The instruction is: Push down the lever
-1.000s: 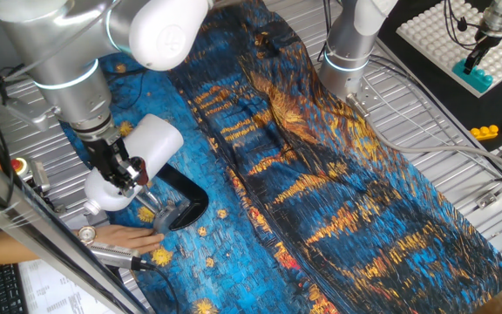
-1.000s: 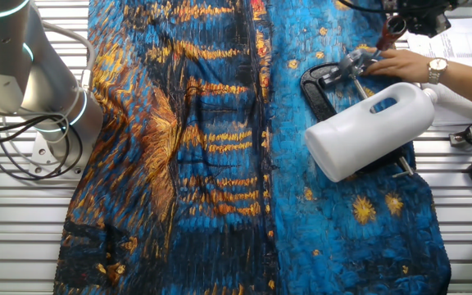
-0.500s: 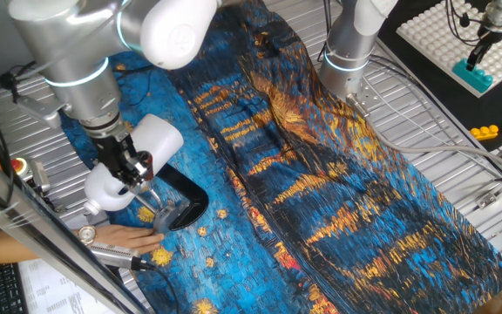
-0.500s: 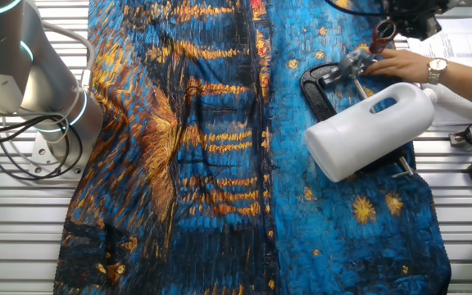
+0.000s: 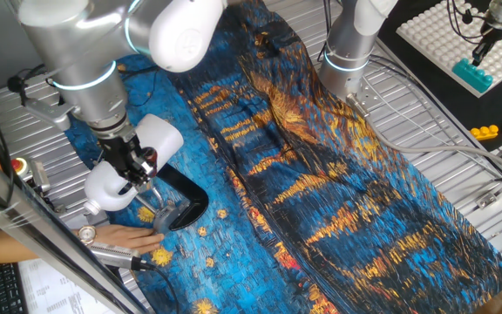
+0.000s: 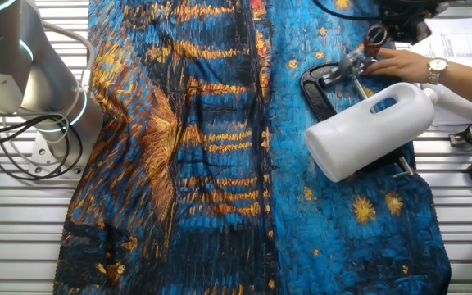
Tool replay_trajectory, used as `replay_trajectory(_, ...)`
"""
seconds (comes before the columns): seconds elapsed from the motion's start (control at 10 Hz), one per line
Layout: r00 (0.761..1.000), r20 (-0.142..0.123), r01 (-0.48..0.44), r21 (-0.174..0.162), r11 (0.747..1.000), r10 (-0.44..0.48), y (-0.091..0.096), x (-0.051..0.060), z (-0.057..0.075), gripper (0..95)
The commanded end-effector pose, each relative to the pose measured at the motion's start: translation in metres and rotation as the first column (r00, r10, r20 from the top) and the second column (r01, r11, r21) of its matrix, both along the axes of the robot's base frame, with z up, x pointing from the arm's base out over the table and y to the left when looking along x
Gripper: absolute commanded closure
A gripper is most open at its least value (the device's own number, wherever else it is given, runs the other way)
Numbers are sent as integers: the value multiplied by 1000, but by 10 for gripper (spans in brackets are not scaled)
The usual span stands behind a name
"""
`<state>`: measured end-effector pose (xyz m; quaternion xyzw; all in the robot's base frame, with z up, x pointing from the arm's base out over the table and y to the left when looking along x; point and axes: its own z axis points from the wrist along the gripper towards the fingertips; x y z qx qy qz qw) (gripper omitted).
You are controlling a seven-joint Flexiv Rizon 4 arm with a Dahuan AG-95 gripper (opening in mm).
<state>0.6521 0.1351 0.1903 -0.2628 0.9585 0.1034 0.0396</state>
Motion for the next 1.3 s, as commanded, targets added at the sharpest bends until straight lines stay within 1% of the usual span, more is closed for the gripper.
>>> replay_trajectory(0.1, 1000, -1, -2, -1, 1000, 2, -1, -3, -2, 950)
replay_trajectory(0.3, 1000, 1, -6, -6, 1000, 6, -1, -8, -5, 950)
replay_trajectory(0.4, 1000, 1, -10, -12, 1000, 10, -2, -11, -7, 950)
replay_trajectory(0.9, 1000, 6, -21, -21, 1000, 21, -4, -27, -17, 950)
replay_trajectory(1.3, 1000, 8, -30, -33, 999, 30, -4, -36, -24, 950)
